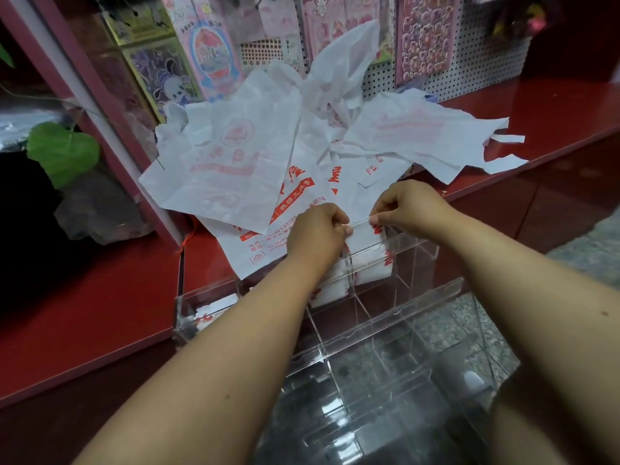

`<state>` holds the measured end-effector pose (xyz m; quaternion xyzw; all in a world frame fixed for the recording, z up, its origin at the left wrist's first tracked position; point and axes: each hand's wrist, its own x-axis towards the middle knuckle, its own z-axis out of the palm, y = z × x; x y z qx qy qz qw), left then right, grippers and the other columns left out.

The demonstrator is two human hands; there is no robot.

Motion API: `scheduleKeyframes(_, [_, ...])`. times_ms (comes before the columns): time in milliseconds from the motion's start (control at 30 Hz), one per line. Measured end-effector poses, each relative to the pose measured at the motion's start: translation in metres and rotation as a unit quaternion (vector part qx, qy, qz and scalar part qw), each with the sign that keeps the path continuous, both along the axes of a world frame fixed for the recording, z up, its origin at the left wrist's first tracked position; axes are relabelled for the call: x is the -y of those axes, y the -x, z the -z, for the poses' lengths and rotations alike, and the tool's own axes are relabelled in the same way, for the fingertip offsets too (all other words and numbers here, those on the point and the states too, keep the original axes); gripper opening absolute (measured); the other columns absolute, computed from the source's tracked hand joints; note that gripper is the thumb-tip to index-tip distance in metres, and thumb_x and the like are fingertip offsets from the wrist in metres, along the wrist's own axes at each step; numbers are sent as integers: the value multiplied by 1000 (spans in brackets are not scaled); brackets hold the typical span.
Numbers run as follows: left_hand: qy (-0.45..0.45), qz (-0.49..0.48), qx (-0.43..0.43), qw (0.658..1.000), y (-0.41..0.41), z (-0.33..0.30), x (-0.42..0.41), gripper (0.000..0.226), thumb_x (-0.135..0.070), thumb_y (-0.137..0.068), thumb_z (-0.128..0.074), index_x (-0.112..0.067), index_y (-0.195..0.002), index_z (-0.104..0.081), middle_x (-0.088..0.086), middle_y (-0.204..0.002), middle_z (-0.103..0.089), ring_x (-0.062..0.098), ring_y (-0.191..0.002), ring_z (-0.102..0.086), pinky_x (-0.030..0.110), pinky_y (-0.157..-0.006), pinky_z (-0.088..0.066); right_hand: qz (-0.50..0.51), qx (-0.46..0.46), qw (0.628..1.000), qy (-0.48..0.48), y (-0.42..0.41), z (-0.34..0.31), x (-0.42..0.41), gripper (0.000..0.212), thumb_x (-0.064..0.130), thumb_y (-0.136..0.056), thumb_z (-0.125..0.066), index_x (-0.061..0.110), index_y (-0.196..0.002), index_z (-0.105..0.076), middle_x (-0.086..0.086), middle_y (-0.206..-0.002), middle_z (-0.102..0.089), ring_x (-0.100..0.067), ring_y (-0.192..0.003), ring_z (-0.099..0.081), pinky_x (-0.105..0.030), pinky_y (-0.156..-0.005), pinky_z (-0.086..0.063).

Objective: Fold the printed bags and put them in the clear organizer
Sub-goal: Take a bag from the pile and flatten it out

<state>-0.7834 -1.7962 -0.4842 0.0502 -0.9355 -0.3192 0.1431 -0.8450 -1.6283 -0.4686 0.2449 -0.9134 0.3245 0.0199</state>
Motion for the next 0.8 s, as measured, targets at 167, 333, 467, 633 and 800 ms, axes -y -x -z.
scheduleKeyframes(167, [67, 34, 56, 996, 0, 5, 1, 19, -26, -93, -62, -21, -74, -65, -2, -78, -66, 18, -80, -60, 33, -71, -49, 27, 74, 990, -116, 3, 6, 13, 7, 20, -80, -74, 14, -80, -78, 4, -76, -70, -12, -79, -64, -26, -74, -50])
scheduleKeyframes(333, [156, 69, 103, 980, -4, 7, -4, 48, -41, -103, -34, -21, -60, -43, 0, -67, -47, 21, -70, -47, 32, -61, -33, 100, 57, 975, -192, 11, 27, 28, 15, 23, -73, -63, 16, -83, -73, -3, -87, -68, -26, -80, -60, -28, -70, -47])
scheduleKeyframes(467, [101, 81, 107, 986, -5, 10, 0, 52, -42, -103, -30, -11, -84, -67, 9, -91, -64, 28, -88, -57, 38, -77, -46, 86, 58, 977, -184, 10, 24, 25, 18, 29, -81, -62, 13, -79, -70, -4, -81, -65, -26, -79, -58, -28, -69, -44])
scheduleKeyframes(633, [46, 76, 43, 995, -23, 1, 7, 53, -40, -105, -31, -13, -62, -46, 4, -66, -50, 21, -67, -47, 36, -64, -35, 61, -9, 997, -51, -14, 12, 28, 37, 30, -87, -65, 13, -55, -62, 2, -49, -47, -13, -52, -44, -27, -52, -28])
scheduleKeyframes(800, [23, 24, -11, 999, -53, -4, 41, 46, -37, -104, -36, -10, -97, -72, 7, -101, -66, 21, -93, -57, 34, -81, -44, -1, -21, 999, 34, -47, 3, 60, 40, 33, -90, -62, -2, -69, -65, -13, -70, -60, -27, -70, -56, -27, -57, -33])
